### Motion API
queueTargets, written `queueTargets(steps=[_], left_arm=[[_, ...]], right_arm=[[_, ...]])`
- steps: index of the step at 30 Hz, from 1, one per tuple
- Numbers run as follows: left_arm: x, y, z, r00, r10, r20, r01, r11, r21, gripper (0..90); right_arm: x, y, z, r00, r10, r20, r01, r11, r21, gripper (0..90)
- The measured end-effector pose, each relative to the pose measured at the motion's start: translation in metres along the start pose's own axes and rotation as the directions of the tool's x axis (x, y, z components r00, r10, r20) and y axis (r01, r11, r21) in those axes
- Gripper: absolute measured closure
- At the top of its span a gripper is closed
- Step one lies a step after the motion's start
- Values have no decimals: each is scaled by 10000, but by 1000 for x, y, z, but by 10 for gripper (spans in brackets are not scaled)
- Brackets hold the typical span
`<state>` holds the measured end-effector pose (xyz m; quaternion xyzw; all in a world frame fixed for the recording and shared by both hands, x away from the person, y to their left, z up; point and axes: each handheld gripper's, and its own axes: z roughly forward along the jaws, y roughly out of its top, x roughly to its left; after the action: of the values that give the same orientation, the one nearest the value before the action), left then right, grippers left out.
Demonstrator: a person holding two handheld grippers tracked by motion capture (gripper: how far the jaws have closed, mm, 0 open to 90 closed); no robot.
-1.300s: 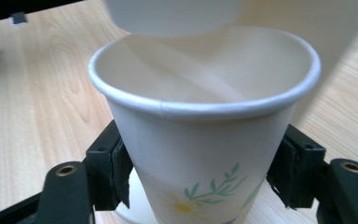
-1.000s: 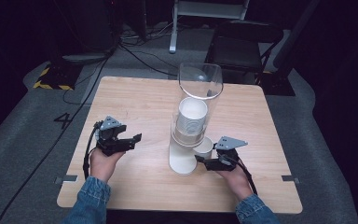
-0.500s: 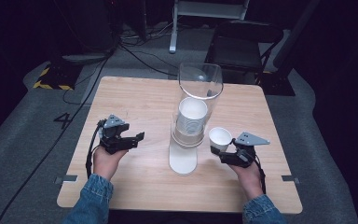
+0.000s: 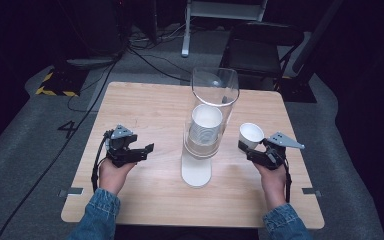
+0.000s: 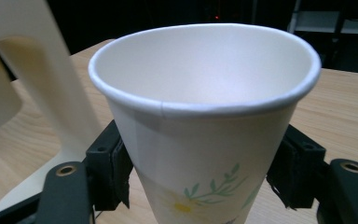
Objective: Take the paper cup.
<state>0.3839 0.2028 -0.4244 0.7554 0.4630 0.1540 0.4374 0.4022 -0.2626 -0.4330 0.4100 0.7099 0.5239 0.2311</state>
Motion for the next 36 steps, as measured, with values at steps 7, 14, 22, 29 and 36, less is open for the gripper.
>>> queueTargets(steps=[7,14,22,29,36], left_arm=[[4,-5,-4,9997,90,-244,-84,9996,253,250],[6,-10,-7,9995,50,-303,-39,9994,358,249],[10,-16,-14,9987,-172,-471,190,9992,364,247],[13,-21,-19,9982,-236,-554,259,9988,425,246],[16,-24,-24,9974,-352,-636,377,9986,376,245]], right_arm=[[-19,2,8,9978,262,607,-275,9994,217,323],[-40,-4,24,9896,-270,1414,172,9974,700,322],[-49,-9,40,9888,-192,1483,-17,9902,1398,322],[-52,-15,52,9909,-119,1344,-129,9831,1824,320],[-54,-21,62,9917,-165,1275,-110,9772,2119,317]])
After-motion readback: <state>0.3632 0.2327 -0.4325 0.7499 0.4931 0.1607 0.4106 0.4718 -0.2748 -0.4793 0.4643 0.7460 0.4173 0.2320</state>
